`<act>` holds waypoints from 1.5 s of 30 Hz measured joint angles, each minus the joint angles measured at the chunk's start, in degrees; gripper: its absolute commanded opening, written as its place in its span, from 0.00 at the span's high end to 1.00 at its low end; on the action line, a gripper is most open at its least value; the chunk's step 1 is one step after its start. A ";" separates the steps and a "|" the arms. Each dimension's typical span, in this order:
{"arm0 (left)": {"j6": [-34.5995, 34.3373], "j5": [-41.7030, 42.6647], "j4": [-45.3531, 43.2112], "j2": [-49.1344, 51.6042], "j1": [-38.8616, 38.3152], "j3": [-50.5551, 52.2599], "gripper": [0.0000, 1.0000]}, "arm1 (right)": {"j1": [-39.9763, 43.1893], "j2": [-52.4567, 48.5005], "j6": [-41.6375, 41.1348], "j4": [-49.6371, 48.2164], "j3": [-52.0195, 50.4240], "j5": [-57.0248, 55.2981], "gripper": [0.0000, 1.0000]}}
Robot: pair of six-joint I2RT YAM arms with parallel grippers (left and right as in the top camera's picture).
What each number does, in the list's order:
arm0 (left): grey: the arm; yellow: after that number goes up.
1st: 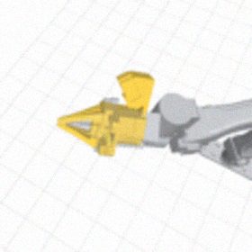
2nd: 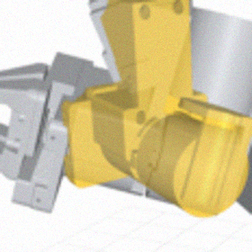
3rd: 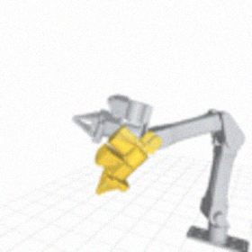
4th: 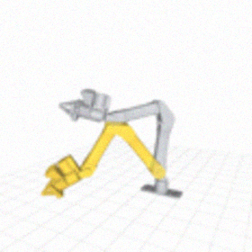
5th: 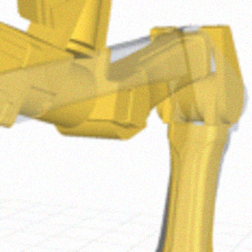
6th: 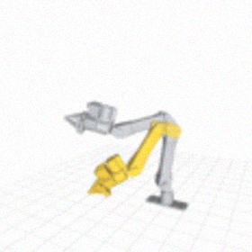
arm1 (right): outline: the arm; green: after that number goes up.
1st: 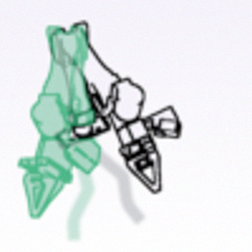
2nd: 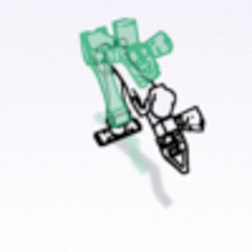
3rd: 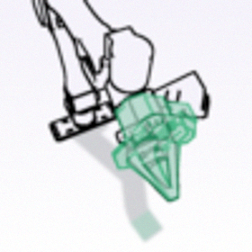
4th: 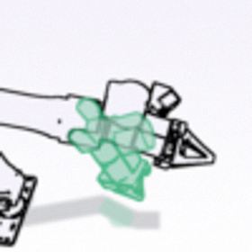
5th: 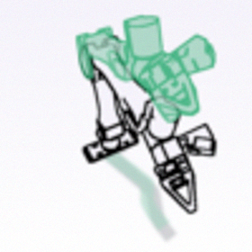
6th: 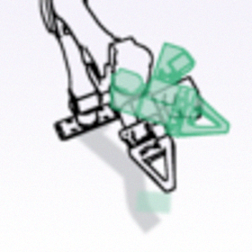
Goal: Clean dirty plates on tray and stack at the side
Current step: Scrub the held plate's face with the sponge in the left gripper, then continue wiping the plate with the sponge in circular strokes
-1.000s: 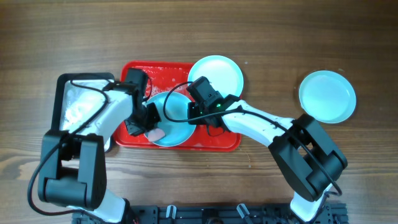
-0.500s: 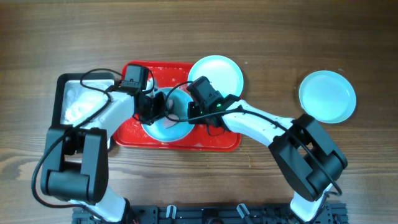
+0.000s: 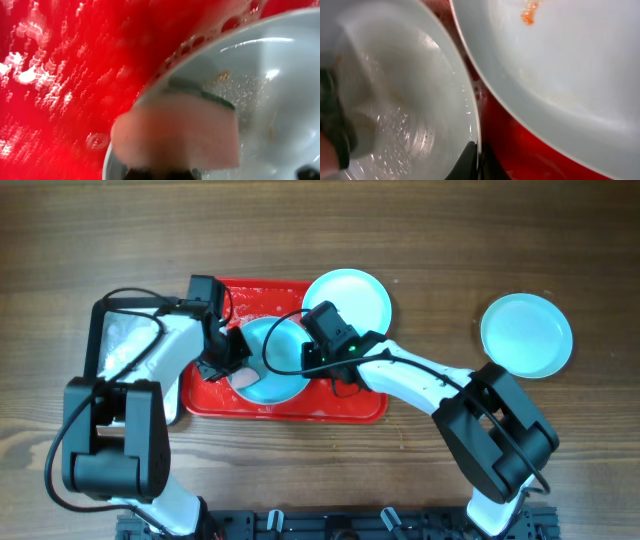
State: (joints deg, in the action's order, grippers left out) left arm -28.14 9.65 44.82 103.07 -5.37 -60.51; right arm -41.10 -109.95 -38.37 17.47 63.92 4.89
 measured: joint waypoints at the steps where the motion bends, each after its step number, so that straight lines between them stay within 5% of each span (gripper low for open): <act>1: 0.28 0.55 1.14 0.31 0.28 -0.48 0.96 | -0.20 0.00 0.02 0.02 0.00 0.02 0.96; 5: 2.40 2.47 0.81 1.31 0.87 -1.62 0.96 | -0.28 0.00 0.02 0.04 0.00 0.02 0.96; 17: 4.39 -3.30 -17.90 5.66 -7.96 -4.22 0.96 | 0.28 0.00 -0.48 0.26 0.00 -1.09 0.96; 26: 7.43 -9.81 -11.58 7.19 -14.60 -7.34 0.96 | 0.50 0.00 -0.66 0.48 0.00 -1.55 0.96; 34: 13.27 -0.72 -0.70 6.73 -17.16 -7.52 0.96 | 0.46 0.00 -0.17 1.46 0.02 -1.53 0.96; 45: 0.98 1.44 -1.90 6.38 -5.79 -6.58 0.96 | -0.66 -0.09 0.04 -0.42 0.63 0.55 0.96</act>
State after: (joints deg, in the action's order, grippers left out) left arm -27.16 11.09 42.92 109.45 -11.16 -67.09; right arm -41.76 -110.04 -38.33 17.06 64.55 5.43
